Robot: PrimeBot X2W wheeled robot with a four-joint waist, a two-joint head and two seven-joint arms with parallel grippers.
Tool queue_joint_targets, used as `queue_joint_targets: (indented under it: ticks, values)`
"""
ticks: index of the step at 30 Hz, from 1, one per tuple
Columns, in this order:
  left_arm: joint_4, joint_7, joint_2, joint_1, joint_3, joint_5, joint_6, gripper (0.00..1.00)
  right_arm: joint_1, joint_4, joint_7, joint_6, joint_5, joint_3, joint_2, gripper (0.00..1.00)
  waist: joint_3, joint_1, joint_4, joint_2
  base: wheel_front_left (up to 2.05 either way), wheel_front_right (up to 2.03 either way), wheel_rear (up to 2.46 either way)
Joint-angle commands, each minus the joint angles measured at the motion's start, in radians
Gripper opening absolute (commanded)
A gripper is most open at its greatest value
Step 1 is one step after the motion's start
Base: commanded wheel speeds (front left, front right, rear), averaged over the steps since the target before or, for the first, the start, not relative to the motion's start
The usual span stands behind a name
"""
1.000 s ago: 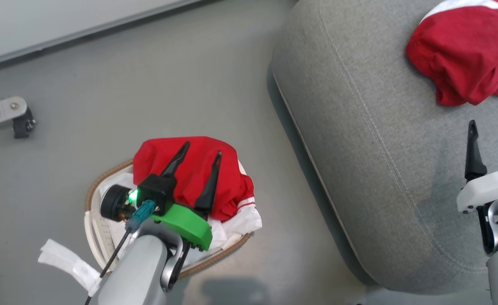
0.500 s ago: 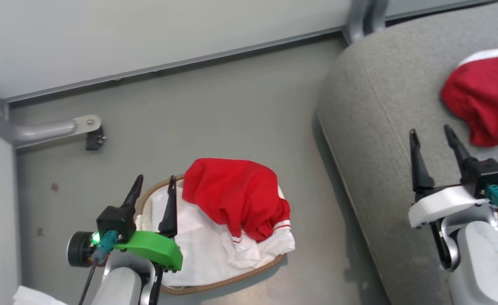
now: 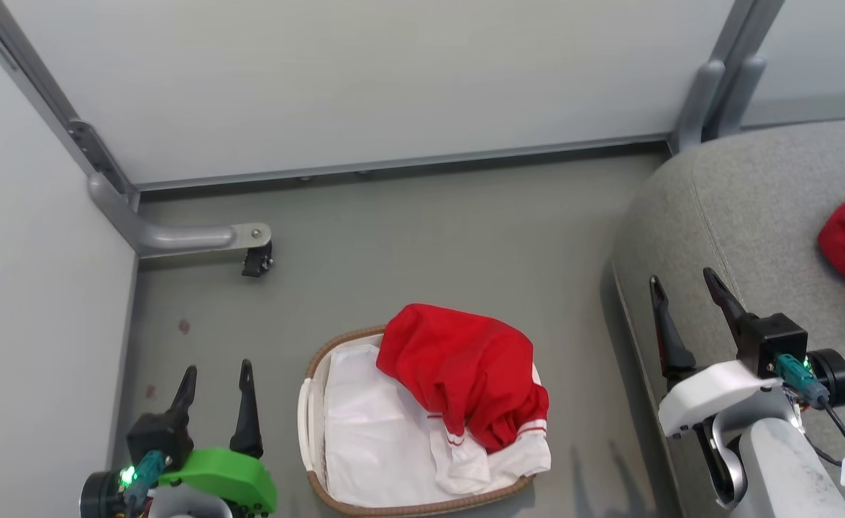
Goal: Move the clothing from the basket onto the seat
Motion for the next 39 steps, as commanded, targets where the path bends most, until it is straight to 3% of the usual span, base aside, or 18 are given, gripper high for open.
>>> queue_joint_targets:
  ticks: [1, 10, 20, 27, 39]
  values:
    - [-0.006, 0.001, 0.0, 0.023, 0.011, 0.013, -0.004, 1.0, 0.024, 0.005, -0.002, -0.001, 0.006, -0.005, -0.002, 1.0, -0.044, 0.0, 0.035, 0.0, 0.0, 0.0, 0.0]
    - [-0.025, 0.001, -0.001, 0.089, 0.041, 0.013, -0.013, 1.0, 0.085, 0.018, -0.002, -0.001, 0.026, -0.009, 0.001, 1.0, -0.078, 0.0, 0.024, 0.0, 0.0, 0.0, 0.0]
    - [-0.025, 0.001, -0.001, 0.097, -0.002, -0.023, -0.039, 1.0, 0.08, 0.006, -0.002, -0.001, 0.038, -0.004, 0.001, 1.0, -0.052, 0.0, 0.007, 0.0, 0.0, 0.0, 0.0]
    - [-0.004, 0.001, 0.0, 0.015, -0.068, -0.065, -0.058, 1.0, 0.01, -0.024, -0.002, -0.001, 0.042, 0.008, 0.001, 1.0, 0.048, 0.0, -0.014, 0.0, 0.0, 0.0, 0.0]
    - [0.048, 0.001, 0.001, -0.244, -0.24, -0.121, -0.083, 1.0, -0.173, -0.109, -0.002, -0.001, 0.067, 0.062, 0.001, 1.0, 0.318, 0.0, -0.099, 0.0, 0.0, 0.0, 0.0]
